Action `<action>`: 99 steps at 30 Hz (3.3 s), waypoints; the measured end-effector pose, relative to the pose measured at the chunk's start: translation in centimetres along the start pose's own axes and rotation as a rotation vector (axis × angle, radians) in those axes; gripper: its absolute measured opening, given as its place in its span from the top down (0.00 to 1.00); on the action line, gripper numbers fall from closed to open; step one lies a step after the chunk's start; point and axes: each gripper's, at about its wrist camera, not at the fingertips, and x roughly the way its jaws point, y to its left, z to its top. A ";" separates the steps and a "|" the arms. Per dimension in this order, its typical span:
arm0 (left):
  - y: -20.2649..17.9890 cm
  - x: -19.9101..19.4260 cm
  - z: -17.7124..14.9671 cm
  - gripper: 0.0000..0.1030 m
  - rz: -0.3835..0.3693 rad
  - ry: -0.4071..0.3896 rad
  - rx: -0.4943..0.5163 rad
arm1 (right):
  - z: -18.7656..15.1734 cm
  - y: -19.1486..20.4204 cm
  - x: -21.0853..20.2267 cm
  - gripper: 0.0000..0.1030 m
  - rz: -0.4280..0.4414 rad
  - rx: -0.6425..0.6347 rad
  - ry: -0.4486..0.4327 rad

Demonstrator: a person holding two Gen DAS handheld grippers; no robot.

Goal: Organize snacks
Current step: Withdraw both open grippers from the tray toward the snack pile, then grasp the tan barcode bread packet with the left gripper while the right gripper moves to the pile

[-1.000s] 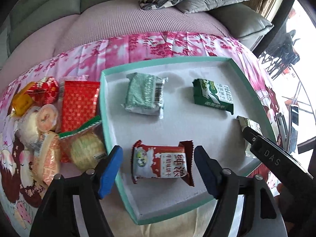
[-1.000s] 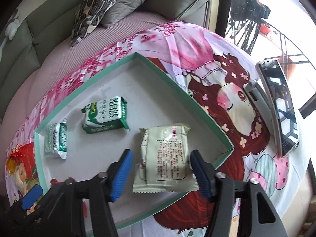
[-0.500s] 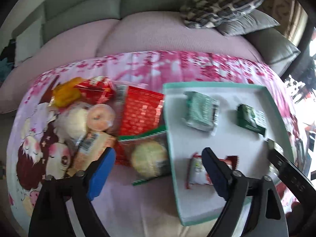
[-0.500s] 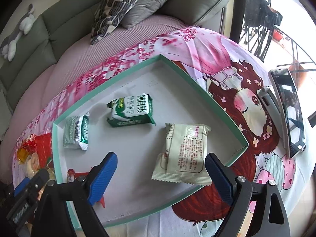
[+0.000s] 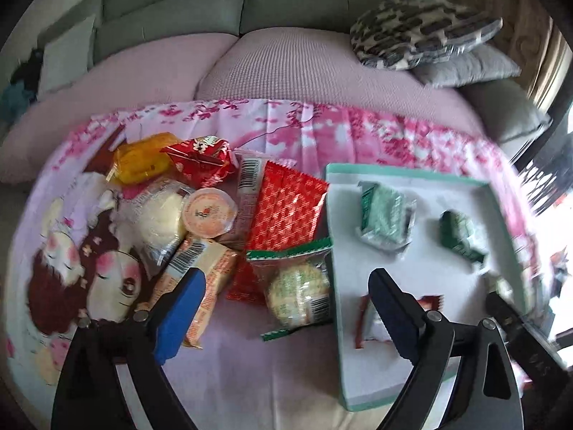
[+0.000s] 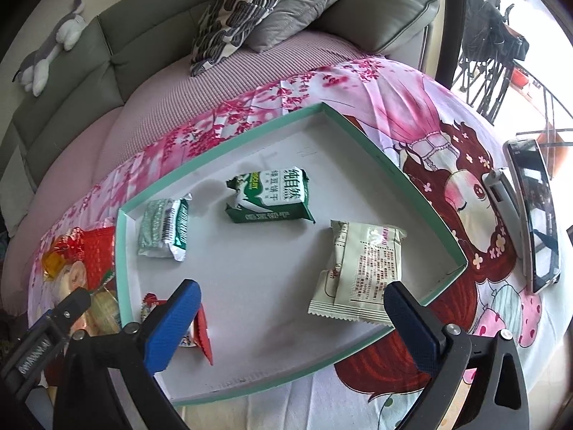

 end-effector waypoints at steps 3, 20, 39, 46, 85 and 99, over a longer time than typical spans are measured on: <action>0.6 -0.6 0.2 0.10 -0.002 -0.011 -0.012 | -0.1 0.3 -0.2 0.00 0.013 -0.007 0.000; 7.6 -3.1 0.1 0.10 0.057 -0.032 -0.108 | -0.8 4.4 -0.3 0.00 0.116 -0.085 0.007; 16.9 -1.7 1.0 0.10 0.065 0.036 -0.284 | -2.8 14.6 -0.2 0.00 0.181 -0.330 0.053; 19.1 -1.4 0.9 0.10 0.056 0.050 -0.343 | -3.2 17.5 0.5 0.01 0.213 -0.391 0.091; 9.0 5.2 0.3 0.26 -0.035 0.225 -0.121 | -0.9 13.7 3.6 0.09 0.102 -0.303 0.133; 7.6 4.9 -0.4 0.64 -0.030 0.218 -0.088 | -0.8 13.4 3.8 0.09 0.113 -0.271 0.147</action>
